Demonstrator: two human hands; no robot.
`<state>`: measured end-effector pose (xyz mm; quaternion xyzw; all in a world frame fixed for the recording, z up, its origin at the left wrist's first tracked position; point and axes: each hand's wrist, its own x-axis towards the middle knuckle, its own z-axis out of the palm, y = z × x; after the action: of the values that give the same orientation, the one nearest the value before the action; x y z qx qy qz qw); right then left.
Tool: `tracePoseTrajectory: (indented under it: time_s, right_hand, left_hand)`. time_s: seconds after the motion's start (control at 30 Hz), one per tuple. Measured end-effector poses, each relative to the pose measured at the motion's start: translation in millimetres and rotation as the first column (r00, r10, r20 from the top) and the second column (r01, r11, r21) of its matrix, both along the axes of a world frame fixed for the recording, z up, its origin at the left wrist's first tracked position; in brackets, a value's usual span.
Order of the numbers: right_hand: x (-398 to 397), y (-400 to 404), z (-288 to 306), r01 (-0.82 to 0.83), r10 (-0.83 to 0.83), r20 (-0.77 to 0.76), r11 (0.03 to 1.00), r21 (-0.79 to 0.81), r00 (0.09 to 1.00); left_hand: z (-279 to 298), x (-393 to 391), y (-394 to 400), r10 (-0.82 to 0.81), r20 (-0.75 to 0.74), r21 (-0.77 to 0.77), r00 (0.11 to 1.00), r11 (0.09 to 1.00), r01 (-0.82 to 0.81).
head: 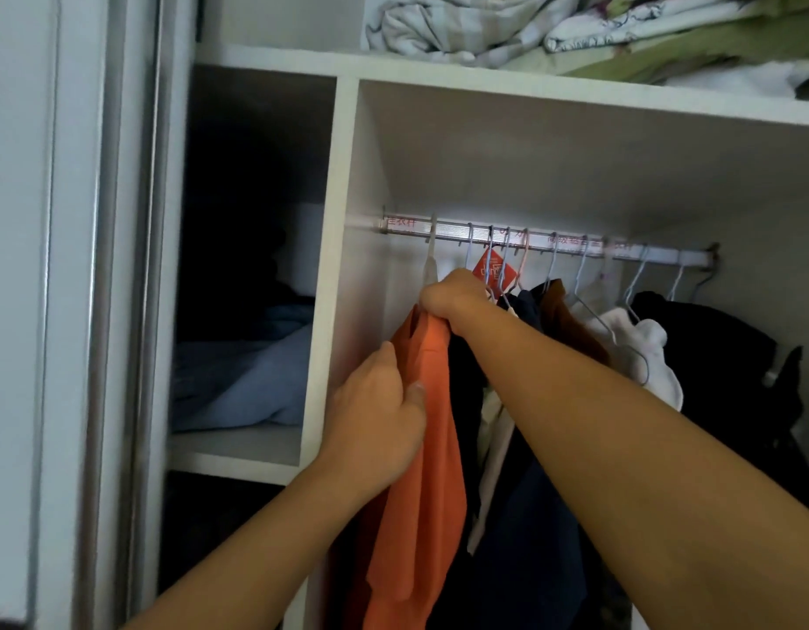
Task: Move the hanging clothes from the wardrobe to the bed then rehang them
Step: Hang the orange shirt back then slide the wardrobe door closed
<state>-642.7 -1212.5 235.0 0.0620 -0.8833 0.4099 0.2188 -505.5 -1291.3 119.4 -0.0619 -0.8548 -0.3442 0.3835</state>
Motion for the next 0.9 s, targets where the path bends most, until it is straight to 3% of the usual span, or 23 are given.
tracePoseTrajectory:
  time_s: [0.3, 0.5, 0.6, 0.8, 0.9]
  right_hand:
    - [47.3, 17.7, -5.6, -0.043, 0.055, -0.057, 0.979, 0.200, 0.997]
    - [112.0, 25.4, -29.6, -0.168, 0.159, 0.061, 0.964, 0.207, 0.985]
    - [146.7, 28.3, -40.8, -0.132, 0.123, 0.048, 0.952, 0.276, 0.991]
    - [206.7, 18.9, -81.9, -0.059, 0.071, -0.050, 0.977, 0.206, 0.996]
    - [235.3, 5.2, -105.5, -0.175, 0.188, -0.064, 0.971, 0.164, 0.980]
  left_hand:
    - [-3.9, 19.3, -10.5, 0.065, 0.160, -0.153, 0.985, 0.987, -0.040]
    - [-5.8, 45.2, -21.7, 0.016, 0.233, -0.317, 0.972, 0.947, 0.060]
    - [-6.4, 65.8, -31.2, 0.033, 0.230, -0.365, 0.973, 0.929, 0.055]
    - [-22.4, 111.2, -61.8, -0.037, 0.276, -0.422, 0.961, 0.893, 0.156]
    - [-37.6, 132.4, -75.9, -0.011, 0.288, -0.480, 0.957, 0.864, 0.155]
